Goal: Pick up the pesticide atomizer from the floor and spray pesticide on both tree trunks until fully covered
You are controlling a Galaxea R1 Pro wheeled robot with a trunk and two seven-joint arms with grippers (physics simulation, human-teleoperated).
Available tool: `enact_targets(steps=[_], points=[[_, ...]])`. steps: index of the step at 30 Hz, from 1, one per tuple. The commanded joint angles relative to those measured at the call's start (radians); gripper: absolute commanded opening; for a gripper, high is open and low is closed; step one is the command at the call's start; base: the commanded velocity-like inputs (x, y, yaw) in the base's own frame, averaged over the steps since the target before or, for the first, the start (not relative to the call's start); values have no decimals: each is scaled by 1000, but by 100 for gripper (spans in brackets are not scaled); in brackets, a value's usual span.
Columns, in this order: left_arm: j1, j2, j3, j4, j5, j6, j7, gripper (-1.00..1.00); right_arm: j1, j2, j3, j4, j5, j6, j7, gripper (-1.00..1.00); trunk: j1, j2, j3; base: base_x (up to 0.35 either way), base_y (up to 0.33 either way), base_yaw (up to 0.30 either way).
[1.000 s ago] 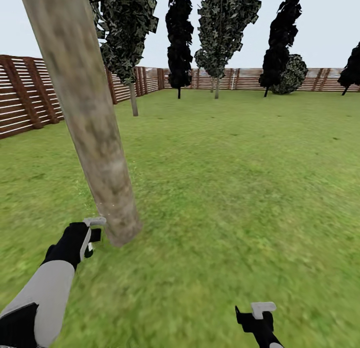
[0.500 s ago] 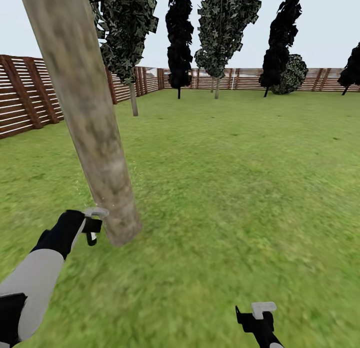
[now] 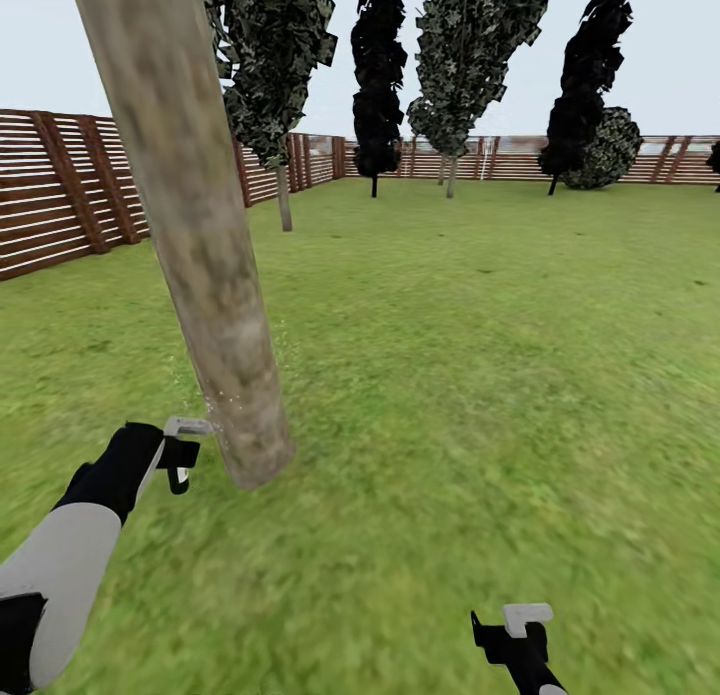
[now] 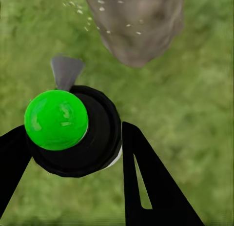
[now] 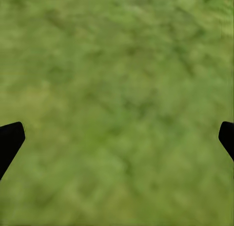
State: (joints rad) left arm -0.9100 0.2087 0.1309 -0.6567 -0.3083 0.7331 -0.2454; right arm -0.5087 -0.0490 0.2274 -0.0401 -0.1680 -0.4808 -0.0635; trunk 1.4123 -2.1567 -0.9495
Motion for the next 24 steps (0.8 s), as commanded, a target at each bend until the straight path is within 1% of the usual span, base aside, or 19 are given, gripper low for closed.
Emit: enact_targets(steps=[1,5,9,22,24], points=[[1,2,5,-1,-8,2,-9,-100,-1,-1,9,0,-8,-2,-3,100,0,0,-1,120,-130,7],[-2,-5,6,-3,-9,2,-7,-100,0,-1,8,0,-8,-2,-3,100,0,0,-1,189,-199,1],[-2,-5,6,-3,-9,1,-6,-100,-1,0,8,0,-8,-2,-3,100,0,0,-1,197,-206,0],[-4,-5,6,-3,-9,2,-3,-100,0,0,9,0,-8,-2,-3,100,0,0,-1,6,-274,0],[-3,-5,6,-3,-9,2,-3,-100,0,0,9,0,-8,-2,-3,100,0,0,-1,0,-276,104]])
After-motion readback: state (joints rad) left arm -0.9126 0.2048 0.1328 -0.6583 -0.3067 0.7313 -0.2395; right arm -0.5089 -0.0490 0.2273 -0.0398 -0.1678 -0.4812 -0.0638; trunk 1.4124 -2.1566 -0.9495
